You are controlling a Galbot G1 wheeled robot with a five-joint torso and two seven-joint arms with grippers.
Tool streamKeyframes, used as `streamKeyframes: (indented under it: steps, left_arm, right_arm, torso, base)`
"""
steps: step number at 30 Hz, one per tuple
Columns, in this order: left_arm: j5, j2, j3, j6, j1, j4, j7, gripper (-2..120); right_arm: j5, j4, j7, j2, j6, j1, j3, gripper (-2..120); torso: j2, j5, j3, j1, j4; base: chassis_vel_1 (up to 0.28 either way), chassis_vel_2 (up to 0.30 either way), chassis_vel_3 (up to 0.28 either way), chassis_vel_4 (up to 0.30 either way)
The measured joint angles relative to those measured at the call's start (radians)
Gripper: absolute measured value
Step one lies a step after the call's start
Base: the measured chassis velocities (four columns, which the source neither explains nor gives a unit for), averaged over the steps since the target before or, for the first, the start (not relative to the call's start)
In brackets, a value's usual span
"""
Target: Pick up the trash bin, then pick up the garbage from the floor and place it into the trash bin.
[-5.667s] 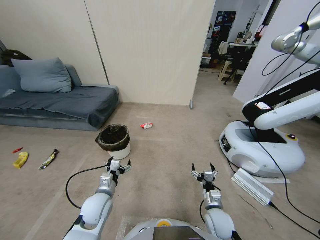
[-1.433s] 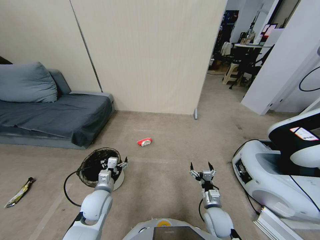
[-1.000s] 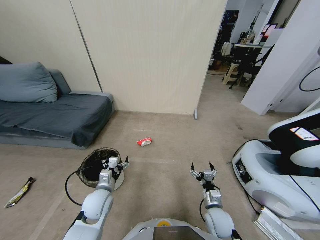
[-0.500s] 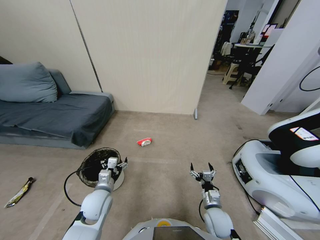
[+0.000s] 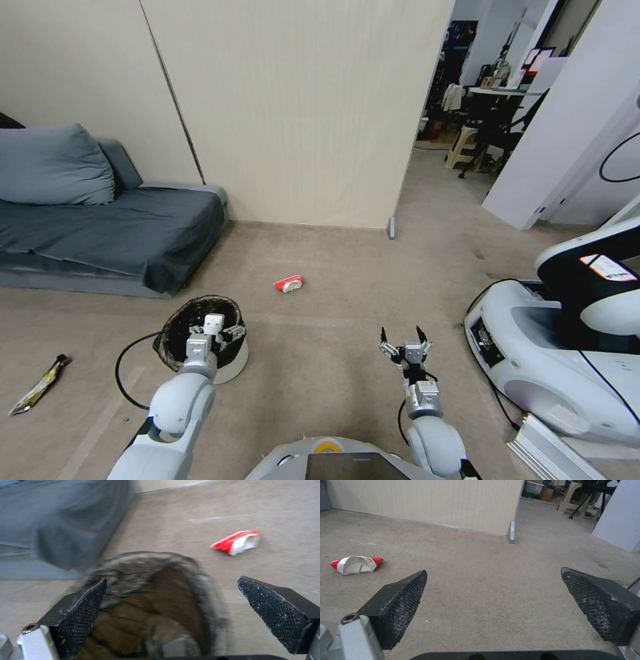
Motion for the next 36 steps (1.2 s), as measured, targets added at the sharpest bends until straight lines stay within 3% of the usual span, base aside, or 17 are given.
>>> streamKeyframes:
  steps: [11,18,21,31,36]
  left_arm:
    - [-0.126,0.063,-0.192,0.076,-0.026,0.018,-0.031,100]
    - [-0.181,0.117,-0.299,0.084,-0.053,0.08,-0.046,100]
    - [-0.206,0.145,-0.355,0.084,-0.058,0.141,-0.04,100]
    - [-0.229,0.155,-0.395,0.083,-0.047,0.204,-0.028,100]
    - [-0.246,0.14,-0.354,0.082,-0.03,0.204,-0.019,100]
  right_arm:
    - [-0.01,-0.014,0.002,0.002,0.006,0.0,-0.004,100]
    - [-0.014,-0.026,0.003,0.005,0.012,0.002,-0.01,100]
    - [-0.013,-0.03,0.003,0.002,0.013,0.005,-0.009,100]
    - [-0.016,-0.031,0.004,0.004,0.011,0.008,-0.011,100]
    - [-0.019,-0.034,0.004,0.006,0.011,0.009,-0.013,100]
  torso:
    - [0.0,-0.0001,0.0,0.0,0.0001]
    - [0.0,0.0,0.0,0.0,0.0]
    - [0.0,-0.0002,0.0,0.0,0.0]
    - [0.0,-0.0001,0.0,0.0,0.0001]
    - [0.0,0.0,0.0,0.0,0.0002]
  base:
    - [0.0,0.0,0.0,0.0]
    - [0.0,0.0,0.0,0.0]
    - [0.0,0.0,0.0,0.0]
    - [0.0,0.0,0.0,0.0]
    - [0.0,0.0,0.0,0.0]
